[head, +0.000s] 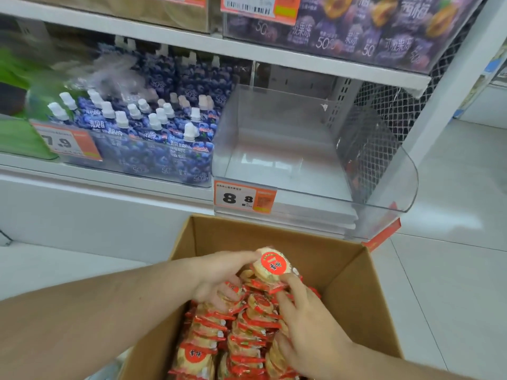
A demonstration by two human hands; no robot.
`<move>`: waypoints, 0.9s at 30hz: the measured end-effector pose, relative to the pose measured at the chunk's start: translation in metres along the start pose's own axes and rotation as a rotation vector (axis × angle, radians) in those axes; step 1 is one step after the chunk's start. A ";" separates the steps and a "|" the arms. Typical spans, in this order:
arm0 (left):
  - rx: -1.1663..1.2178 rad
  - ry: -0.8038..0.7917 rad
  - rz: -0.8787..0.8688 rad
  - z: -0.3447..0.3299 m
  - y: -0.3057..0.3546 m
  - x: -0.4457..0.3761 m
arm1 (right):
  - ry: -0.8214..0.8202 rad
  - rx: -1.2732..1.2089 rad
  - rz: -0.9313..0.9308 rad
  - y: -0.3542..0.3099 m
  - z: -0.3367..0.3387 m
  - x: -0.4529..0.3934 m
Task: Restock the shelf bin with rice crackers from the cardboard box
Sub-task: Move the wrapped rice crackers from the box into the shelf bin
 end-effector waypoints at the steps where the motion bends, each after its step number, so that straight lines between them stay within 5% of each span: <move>1: 0.108 -0.019 -0.017 -0.005 0.000 -0.001 | 0.044 0.005 0.027 -0.011 0.008 0.002; 4: 0.341 0.115 -0.159 0.005 0.009 0.001 | 0.084 -0.022 0.085 -0.036 0.019 0.003; 7: 0.293 0.275 -0.255 0.032 0.023 0.019 | 0.076 -0.051 0.079 -0.022 0.019 -0.004; 14: 0.058 0.369 -0.326 0.072 0.031 0.041 | -0.239 -0.296 -0.424 0.082 -0.061 -0.027; 20: -0.352 0.448 -0.365 0.086 0.037 0.038 | -0.457 -0.440 -0.623 0.072 -0.152 -0.039; 27: -0.509 0.386 -0.385 0.078 0.036 0.037 | -0.394 -0.595 -0.955 0.070 -0.182 -0.033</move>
Point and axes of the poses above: each hand's wrist, its own x-axis away from the middle knuckle, its own z-axis out of the back of the hand, y = z × x, the point moved 10 cm from there along -x, towards the middle knuckle, and after that the axes turned 4 degrees about z, right-handed, at the moved point
